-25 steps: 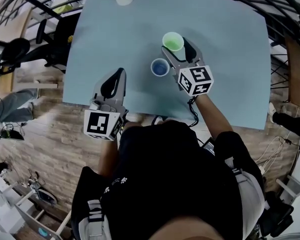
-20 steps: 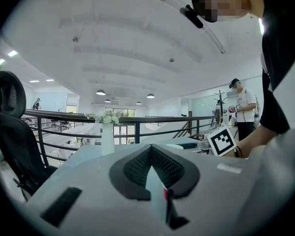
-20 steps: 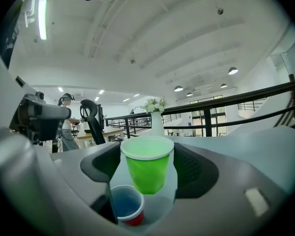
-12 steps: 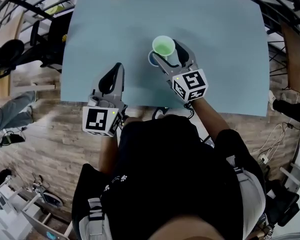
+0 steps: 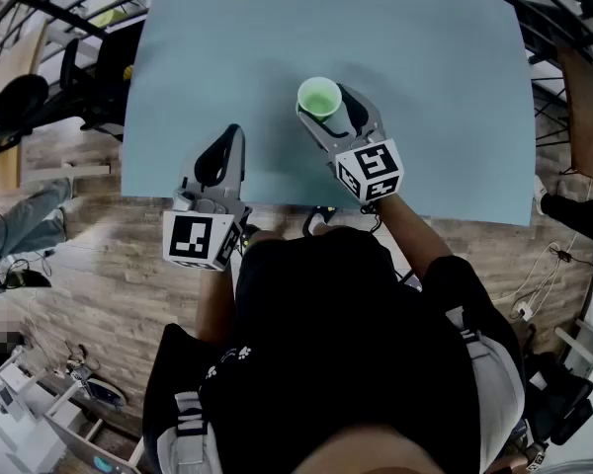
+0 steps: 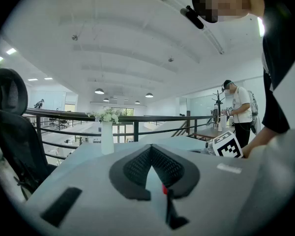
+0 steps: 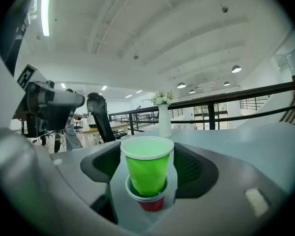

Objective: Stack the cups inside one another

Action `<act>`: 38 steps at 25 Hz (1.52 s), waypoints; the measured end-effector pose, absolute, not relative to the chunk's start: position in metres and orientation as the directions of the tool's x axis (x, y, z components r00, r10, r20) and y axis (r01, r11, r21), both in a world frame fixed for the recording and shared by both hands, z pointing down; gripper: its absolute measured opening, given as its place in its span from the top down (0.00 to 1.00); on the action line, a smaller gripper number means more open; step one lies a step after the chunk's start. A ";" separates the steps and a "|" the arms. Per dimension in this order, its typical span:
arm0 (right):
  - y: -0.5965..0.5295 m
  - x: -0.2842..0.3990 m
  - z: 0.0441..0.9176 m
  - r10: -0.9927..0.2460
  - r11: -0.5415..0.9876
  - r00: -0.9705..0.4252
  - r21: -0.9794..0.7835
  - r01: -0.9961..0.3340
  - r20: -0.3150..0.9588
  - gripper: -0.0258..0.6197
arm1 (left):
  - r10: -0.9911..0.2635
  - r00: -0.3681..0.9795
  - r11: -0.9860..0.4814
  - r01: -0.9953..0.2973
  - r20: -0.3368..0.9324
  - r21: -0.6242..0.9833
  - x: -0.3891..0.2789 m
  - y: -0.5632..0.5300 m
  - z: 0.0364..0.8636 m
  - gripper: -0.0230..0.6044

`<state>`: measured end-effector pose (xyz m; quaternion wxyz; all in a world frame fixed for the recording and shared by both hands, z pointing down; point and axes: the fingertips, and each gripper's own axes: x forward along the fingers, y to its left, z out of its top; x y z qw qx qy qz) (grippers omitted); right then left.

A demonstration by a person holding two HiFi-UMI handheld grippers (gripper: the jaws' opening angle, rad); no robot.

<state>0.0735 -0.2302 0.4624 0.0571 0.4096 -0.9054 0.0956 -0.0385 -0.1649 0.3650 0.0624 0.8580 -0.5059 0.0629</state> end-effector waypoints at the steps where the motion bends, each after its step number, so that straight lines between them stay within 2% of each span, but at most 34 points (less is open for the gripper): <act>1: -0.230 0.073 0.465 -0.730 0.647 -0.658 -0.126 -0.752 0.185 0.42 | -0.861 0.480 -0.480 -0.876 0.168 0.042 -0.040 -0.164 0.365 0.98; 38: -0.219 0.063 0.526 -0.691 0.656 -0.631 -0.062 -0.752 0.353 0.41 | -0.870 0.461 -0.460 -0.887 0.173 0.044 -0.052 -0.147 0.370 0.98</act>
